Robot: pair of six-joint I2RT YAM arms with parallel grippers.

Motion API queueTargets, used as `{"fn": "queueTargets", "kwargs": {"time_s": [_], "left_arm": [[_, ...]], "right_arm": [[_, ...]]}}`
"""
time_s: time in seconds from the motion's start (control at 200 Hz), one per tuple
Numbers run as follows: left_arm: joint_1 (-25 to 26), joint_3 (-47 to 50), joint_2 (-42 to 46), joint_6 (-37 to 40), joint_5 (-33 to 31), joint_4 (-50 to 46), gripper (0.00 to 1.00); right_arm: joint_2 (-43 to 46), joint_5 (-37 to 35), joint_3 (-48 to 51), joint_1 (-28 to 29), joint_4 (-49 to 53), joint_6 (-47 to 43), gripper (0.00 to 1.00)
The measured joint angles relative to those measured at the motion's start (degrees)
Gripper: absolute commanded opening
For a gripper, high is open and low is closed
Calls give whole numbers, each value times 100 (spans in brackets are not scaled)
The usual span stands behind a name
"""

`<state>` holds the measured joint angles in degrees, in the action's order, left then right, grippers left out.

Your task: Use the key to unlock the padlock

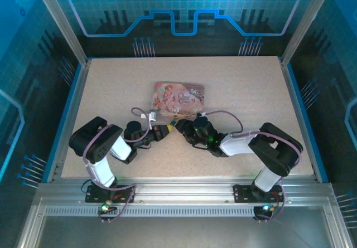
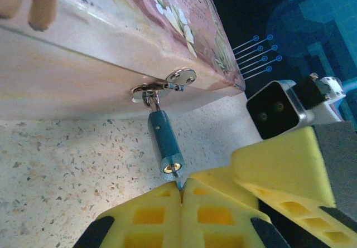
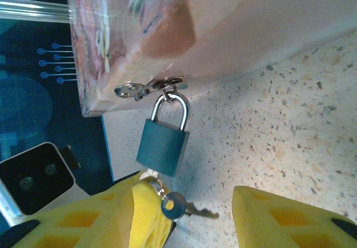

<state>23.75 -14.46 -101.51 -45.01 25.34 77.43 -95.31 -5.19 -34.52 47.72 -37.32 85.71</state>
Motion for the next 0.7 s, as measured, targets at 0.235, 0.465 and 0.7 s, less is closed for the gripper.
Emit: {"fn": "queueTargets", "kwargs": {"time_s": [0.235,0.465,0.7], "left_arm": [[-2,22,11,-11,-7,-4,0],[0,48,59,-13,24,-2,0],[0,48,59,-9,22,7,0]], "right_arm": [[-501,136,-247,0,-232,66,51],[-599,125,-420,0,-343,107,50],[-710,109,-623,-11,-251,173,26]]}}
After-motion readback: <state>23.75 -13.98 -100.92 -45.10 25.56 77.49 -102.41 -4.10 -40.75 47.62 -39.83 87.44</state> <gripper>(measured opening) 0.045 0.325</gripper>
